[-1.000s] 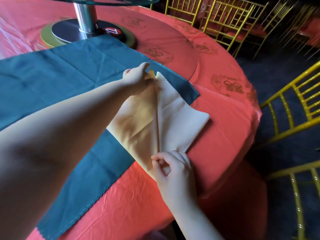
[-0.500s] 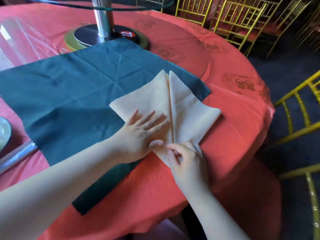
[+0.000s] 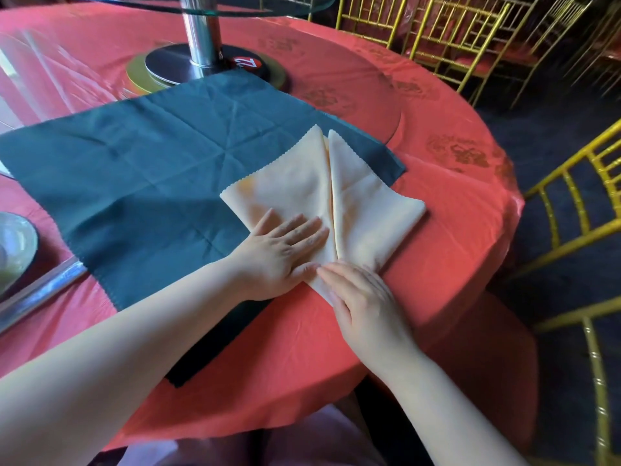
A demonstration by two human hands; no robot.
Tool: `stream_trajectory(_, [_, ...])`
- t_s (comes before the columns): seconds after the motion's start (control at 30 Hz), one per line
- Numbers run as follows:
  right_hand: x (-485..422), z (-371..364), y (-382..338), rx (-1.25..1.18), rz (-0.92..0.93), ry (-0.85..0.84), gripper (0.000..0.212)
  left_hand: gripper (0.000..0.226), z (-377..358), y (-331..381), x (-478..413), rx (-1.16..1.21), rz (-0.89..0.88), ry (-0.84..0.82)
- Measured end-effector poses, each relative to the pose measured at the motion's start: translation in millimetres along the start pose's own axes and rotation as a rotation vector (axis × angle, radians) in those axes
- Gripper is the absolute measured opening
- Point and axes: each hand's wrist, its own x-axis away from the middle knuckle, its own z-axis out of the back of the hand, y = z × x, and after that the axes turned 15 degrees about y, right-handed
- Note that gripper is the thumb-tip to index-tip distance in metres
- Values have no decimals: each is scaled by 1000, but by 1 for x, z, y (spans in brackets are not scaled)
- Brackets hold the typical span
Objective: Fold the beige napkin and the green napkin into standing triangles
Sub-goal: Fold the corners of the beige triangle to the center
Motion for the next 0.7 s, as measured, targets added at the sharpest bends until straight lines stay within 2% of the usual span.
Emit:
stream_trajectory(0.1, [7, -1, 3, -115, -23, -28, 40, 76, 0, -2, -2, -8, -9, -17])
stream_trajectory(0.27, [8, 5, 7, -140, -105, -221, 41, 66, 4, -22, -1, 56, -19, -42])
stream_trajectory(0.4, [7, 9, 5, -170, -146, -298, 48, 53, 13, -45, 9, -36, 98, 69])
stream_trajectory(0.53, [6, 9, 7, -189, -146, -297, 48, 71, 24, -52, 14, -228, 294, 187])
stream_trajectory(0.7, [5, 11, 7, -194, -152, -329, 51, 75, 34, -74, 19, -315, 512, 252])
